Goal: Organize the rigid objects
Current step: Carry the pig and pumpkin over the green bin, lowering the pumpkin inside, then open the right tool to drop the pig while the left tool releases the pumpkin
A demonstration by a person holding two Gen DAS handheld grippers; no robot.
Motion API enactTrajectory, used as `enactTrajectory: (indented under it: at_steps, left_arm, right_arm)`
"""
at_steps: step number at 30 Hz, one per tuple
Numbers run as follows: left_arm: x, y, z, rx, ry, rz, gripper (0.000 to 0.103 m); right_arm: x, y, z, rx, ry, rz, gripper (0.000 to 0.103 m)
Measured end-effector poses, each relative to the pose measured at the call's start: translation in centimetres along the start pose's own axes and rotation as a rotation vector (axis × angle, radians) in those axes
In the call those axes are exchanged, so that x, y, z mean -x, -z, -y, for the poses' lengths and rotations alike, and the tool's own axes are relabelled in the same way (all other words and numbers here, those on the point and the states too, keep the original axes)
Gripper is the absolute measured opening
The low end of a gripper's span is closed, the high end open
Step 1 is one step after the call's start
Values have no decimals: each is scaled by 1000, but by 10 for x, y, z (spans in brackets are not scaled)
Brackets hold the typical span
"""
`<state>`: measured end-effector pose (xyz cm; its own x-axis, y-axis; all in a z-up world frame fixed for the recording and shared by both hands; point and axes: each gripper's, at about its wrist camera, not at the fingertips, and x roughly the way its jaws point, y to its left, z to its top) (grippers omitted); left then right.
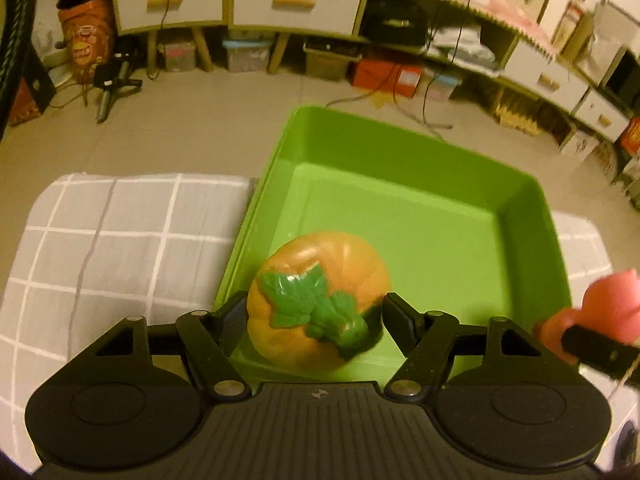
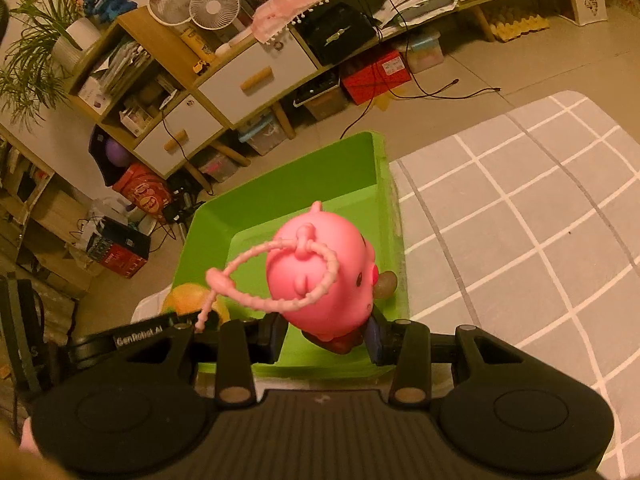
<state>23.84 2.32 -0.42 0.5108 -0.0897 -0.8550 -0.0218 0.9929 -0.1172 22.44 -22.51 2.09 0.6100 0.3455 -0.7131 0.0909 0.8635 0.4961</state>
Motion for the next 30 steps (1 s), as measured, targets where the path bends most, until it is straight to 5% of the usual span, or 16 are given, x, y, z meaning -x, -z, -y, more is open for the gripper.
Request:
enactTrajectory:
  at_steps: [3, 5, 18, 30]
  left_arm:
    - [3, 3, 9, -45, -39, -39, 74]
    - [2, 4, 12, -56, -62, -87, 64]
    - [9, 9, -3, 37, 14, -234, 64]
    - [17, 15, 0, 26, 54, -137, 88]
  right_arm:
    - [-2, 0, 1, 2, 3, -4, 24]
    - [-4, 0, 1, 10, 8, -7, 24]
    - [-16, 1, -6, 48, 30, -11, 25]
    - [-8, -1, -5, 13, 1, 6, 34]
